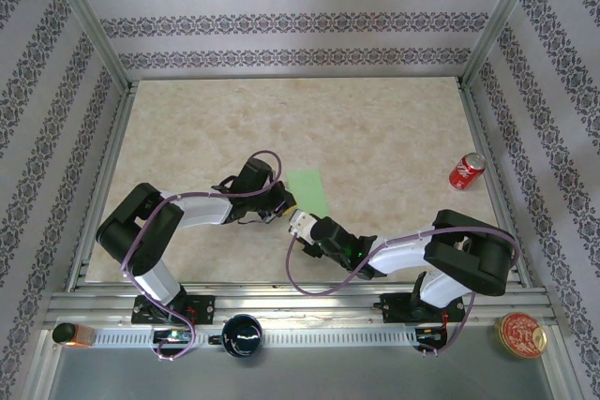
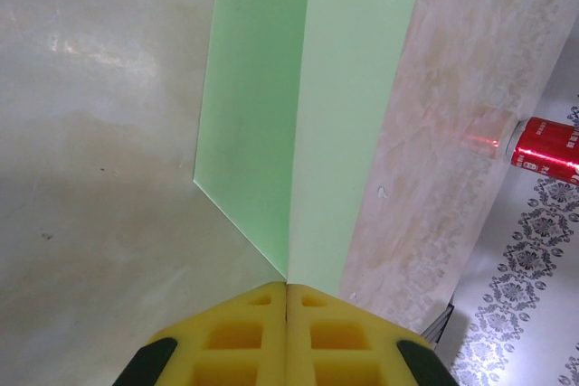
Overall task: Fold a paper plane with a square sheet of paper (pick it up from the middle)
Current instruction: Third fold the triangle at the center of the table.
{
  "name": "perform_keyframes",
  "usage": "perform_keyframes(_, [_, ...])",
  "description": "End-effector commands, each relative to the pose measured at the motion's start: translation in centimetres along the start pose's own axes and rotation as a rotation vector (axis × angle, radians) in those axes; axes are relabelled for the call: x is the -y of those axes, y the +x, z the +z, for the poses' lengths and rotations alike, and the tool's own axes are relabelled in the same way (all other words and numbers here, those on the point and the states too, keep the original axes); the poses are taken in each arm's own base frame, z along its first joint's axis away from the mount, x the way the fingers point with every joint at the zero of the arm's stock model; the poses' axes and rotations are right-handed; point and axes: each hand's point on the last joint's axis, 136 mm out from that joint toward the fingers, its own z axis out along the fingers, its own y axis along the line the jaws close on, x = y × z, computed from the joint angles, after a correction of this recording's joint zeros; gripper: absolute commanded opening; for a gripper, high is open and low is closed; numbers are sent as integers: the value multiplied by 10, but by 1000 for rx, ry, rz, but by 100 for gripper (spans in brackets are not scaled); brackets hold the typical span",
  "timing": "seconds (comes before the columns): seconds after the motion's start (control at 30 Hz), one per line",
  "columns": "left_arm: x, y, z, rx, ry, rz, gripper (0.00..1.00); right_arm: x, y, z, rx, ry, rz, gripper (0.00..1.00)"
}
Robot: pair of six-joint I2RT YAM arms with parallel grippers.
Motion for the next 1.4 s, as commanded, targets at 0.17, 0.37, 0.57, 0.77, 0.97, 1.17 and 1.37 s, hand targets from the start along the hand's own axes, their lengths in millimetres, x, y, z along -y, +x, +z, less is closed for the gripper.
perform_keyframes(0.17, [14,2,-6,3,51,9,0,3,2,2,-2,35,26,35])
perform_keyframes(0.37, [13,2,-5,0,49,9,0,7,-2,0,19,54,50,26])
perform_keyframes(0.57, [12,2,-4,-1,47,6,0,4,-1,0,21,35,52,18])
perform_keyframes(0.77, [11,1,-5,2,41,5,0,4,1,-1,20,37,58,11])
perform_keyframes(0.97, [9,-2,-10,17,23,19,11,4,2,-2,20,27,86,0])
perform_keyframes(1.17, [5,-17,-35,75,-50,72,33,0,-5,-4,39,-77,230,0])
perform_keyframes(1.37, [19,-43,-61,142,-45,145,43,-5,-17,-6,54,-276,436,0])
